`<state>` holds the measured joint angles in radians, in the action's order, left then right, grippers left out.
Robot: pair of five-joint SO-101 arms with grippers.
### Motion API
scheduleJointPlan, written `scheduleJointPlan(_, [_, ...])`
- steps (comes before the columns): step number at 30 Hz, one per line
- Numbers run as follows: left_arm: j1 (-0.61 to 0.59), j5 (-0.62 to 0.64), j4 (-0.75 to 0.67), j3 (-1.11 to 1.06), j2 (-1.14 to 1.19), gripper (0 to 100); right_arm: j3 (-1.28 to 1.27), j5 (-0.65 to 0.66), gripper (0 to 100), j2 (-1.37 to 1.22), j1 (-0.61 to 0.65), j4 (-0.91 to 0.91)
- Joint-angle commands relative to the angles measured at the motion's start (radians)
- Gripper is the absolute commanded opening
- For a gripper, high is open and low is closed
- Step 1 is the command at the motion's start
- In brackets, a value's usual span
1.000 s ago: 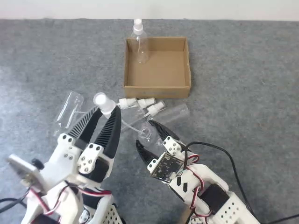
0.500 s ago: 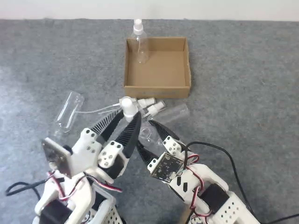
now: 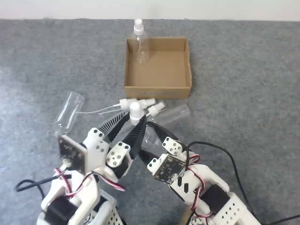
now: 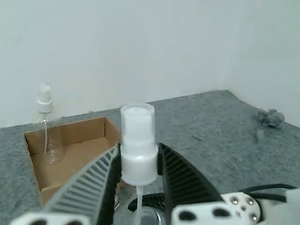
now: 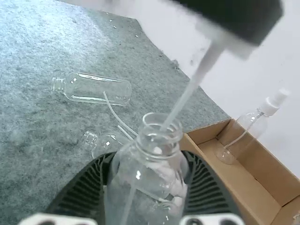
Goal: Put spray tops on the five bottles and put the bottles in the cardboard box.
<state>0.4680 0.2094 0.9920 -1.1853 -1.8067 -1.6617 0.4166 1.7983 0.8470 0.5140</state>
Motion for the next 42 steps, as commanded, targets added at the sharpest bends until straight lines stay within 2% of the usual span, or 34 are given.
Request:
scheduleJointPlan(1, [0.002,-0.015,0.008,-0.007,-0.021,3,0.002,0.009,3.5,0.019,0.012,-0.025])
scheduleJointPlan(16, [-0.003,-0.008,0.084,0.002,-0.021,23,0.005,0.008,3.5,0.019,0.008,-0.028])
scheduleJointPlan(21, [-0.006,-0.008,0.109,0.038,-0.021,23,0.005,0.008,3.5,0.019,0.008,-0.028])
scheduleJointPlan(29, [-0.126,0.052,0.106,0.117,-0.021,22,0.002,0.008,3.5,0.019,0.008,-0.028])
scheduleJointPlan(35, [-0.129,0.057,0.043,0.058,-0.021,22,-0.002,0.008,3.5,0.019,0.008,-0.028])
scheduleJointPlan(42, [-0.129,0.051,0.043,0.016,-0.021,17,0.003,0.008,3.5,0.019,0.008,-0.028])
